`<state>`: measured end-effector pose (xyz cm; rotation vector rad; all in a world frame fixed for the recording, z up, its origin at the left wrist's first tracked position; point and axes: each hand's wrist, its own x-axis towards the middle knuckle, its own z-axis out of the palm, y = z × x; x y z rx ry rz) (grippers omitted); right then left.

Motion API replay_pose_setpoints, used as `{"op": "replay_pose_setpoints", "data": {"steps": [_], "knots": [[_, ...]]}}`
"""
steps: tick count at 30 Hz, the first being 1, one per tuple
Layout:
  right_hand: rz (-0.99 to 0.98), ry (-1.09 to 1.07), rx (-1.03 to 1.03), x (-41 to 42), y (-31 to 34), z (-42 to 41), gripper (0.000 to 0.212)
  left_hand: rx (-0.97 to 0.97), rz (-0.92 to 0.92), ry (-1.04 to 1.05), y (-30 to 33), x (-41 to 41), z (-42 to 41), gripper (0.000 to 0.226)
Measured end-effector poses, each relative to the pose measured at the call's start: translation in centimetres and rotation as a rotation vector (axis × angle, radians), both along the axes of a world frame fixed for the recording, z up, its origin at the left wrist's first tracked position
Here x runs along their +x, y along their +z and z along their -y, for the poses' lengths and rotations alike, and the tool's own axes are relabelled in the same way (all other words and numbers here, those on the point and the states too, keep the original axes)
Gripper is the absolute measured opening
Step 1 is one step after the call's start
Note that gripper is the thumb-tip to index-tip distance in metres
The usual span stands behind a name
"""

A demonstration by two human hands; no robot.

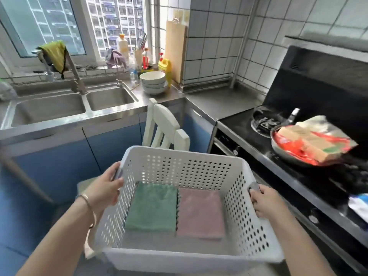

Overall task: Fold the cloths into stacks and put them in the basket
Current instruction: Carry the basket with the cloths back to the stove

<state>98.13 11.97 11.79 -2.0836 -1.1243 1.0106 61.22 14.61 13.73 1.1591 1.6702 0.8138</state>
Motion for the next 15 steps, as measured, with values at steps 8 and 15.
{"op": "replay_pose_setpoints", "data": {"steps": [8, 15], "knots": [[-0.004, -0.356, 0.021, 13.0, 0.8, 2.8, 0.020, 0.014, 0.117, -0.210, 1.6, 15.7, -7.1, 0.054], [0.008, -0.461, 0.118, 21.3, 2.7, -3.8, 0.020, 0.046, 0.225, -0.378, 2.4, 25.2, -19.2, 0.041]]}}
